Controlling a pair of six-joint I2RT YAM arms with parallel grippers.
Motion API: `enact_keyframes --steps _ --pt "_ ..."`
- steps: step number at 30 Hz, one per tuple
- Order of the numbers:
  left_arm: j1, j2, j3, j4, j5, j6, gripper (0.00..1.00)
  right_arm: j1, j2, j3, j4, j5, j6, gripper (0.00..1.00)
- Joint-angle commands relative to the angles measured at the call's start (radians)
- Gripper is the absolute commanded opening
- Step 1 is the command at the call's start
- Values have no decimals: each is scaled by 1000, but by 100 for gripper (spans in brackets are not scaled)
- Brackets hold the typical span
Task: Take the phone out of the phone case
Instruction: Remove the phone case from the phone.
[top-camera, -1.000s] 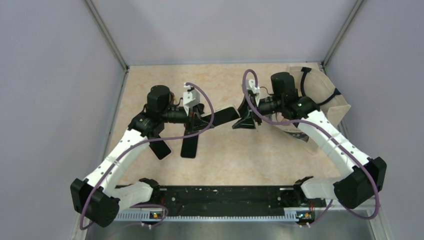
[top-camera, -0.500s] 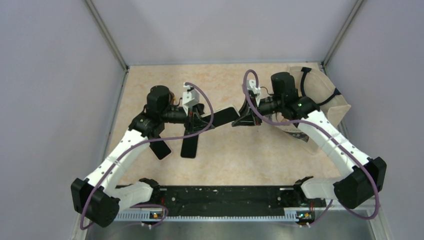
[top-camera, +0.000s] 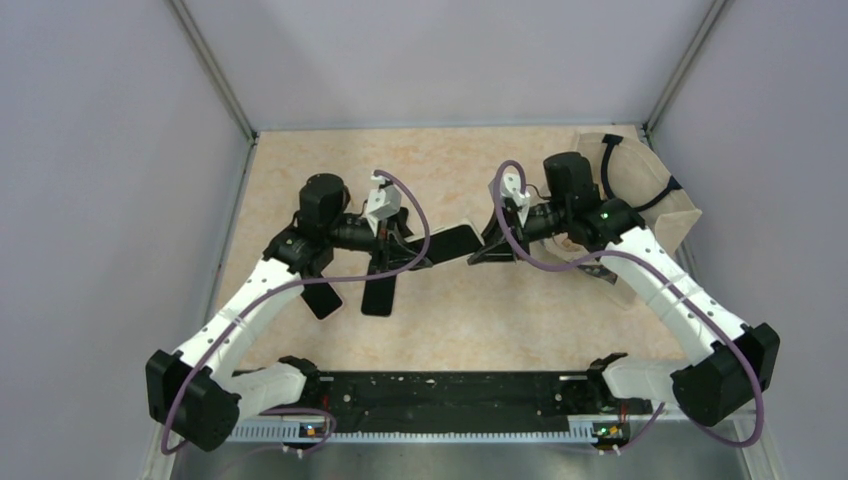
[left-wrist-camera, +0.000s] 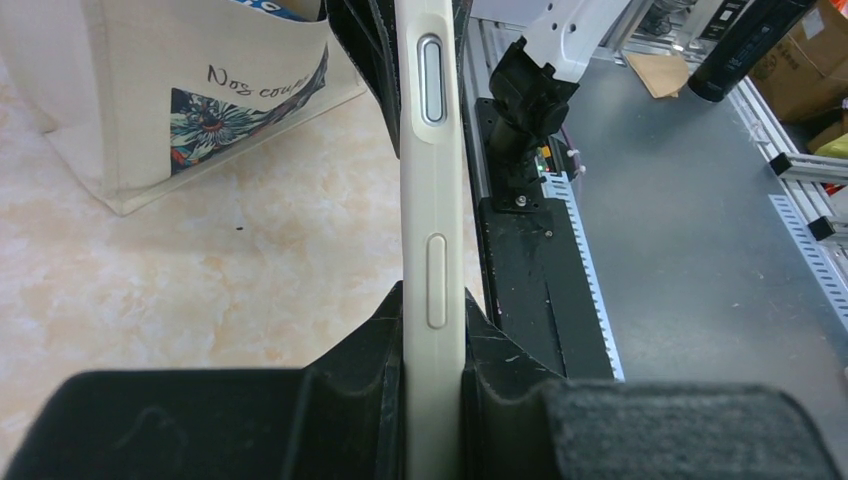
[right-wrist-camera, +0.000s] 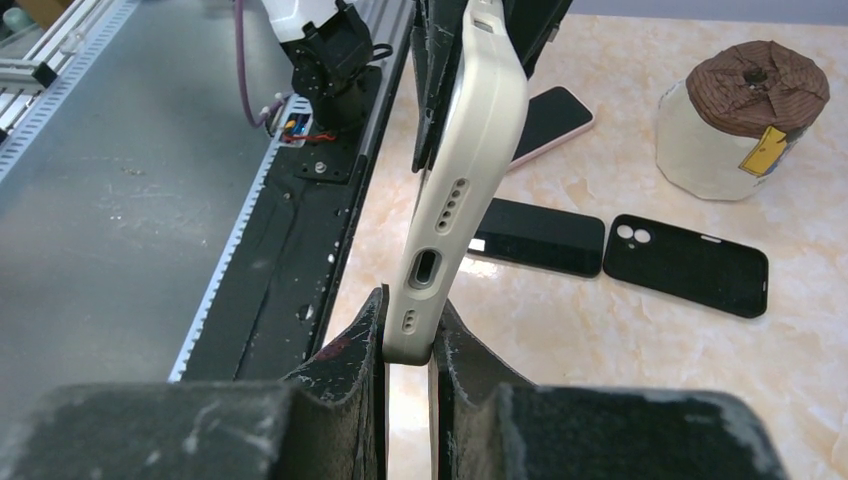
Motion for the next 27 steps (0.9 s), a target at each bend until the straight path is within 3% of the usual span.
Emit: enact_keyframes --steps 1,4,9,19,27 --pt "-5 3 -7 -3 128 75 0 -4 -55 35 -51 -131 -91 0" --pt "-18 9 -2 -67 149 148 0 -4 -56 37 -73 -147 -118 0" --pt "-46 11 23 -294 172 434 0 -4 -57 47 -101 -166 -142 0" --pt "-107 38 73 -647 126 832 0 22 -58 36 -153 -177 -191 0" --pt "-119 71 94 -699 187 909 0 65 -59 37 -195 -159 -242 0"
